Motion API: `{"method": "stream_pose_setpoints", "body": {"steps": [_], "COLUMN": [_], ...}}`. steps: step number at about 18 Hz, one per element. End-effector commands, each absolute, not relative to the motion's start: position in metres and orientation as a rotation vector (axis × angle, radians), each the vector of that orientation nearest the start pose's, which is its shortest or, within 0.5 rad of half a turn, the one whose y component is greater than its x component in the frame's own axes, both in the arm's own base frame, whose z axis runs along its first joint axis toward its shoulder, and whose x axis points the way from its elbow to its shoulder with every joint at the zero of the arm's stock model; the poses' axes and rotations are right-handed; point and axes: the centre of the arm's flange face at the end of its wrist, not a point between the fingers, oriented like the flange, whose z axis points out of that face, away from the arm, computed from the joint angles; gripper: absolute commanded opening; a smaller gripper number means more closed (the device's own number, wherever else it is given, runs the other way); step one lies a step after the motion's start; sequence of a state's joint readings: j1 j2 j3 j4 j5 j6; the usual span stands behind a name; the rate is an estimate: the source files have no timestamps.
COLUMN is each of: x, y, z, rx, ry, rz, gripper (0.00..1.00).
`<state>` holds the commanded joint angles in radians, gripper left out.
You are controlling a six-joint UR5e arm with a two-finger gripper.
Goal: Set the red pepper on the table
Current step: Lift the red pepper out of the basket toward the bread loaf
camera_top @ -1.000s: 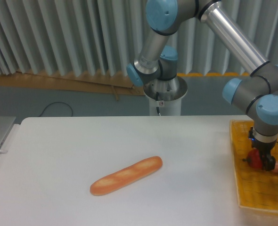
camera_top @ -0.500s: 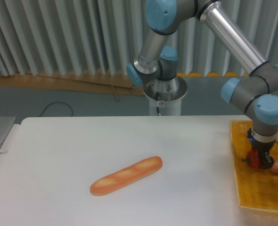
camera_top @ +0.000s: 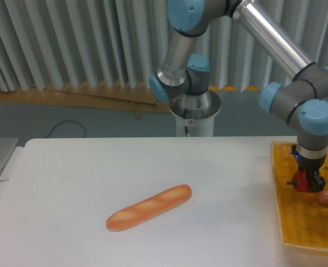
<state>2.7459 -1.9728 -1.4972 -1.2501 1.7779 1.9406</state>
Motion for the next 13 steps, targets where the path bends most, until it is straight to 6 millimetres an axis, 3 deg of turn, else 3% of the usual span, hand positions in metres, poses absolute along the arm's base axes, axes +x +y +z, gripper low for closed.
{"method": "stream_pose_setpoints", "body": {"steps": [7,13], "x": [-0.529,-0.504], "y": [0.356,0.379], "z": [0.343,0.356], "rx": [-3.101,-3.095], "ry": [1.242,1.145], "rz": [-0.03,-0.036], "gripper": [0.57,0.57]}}
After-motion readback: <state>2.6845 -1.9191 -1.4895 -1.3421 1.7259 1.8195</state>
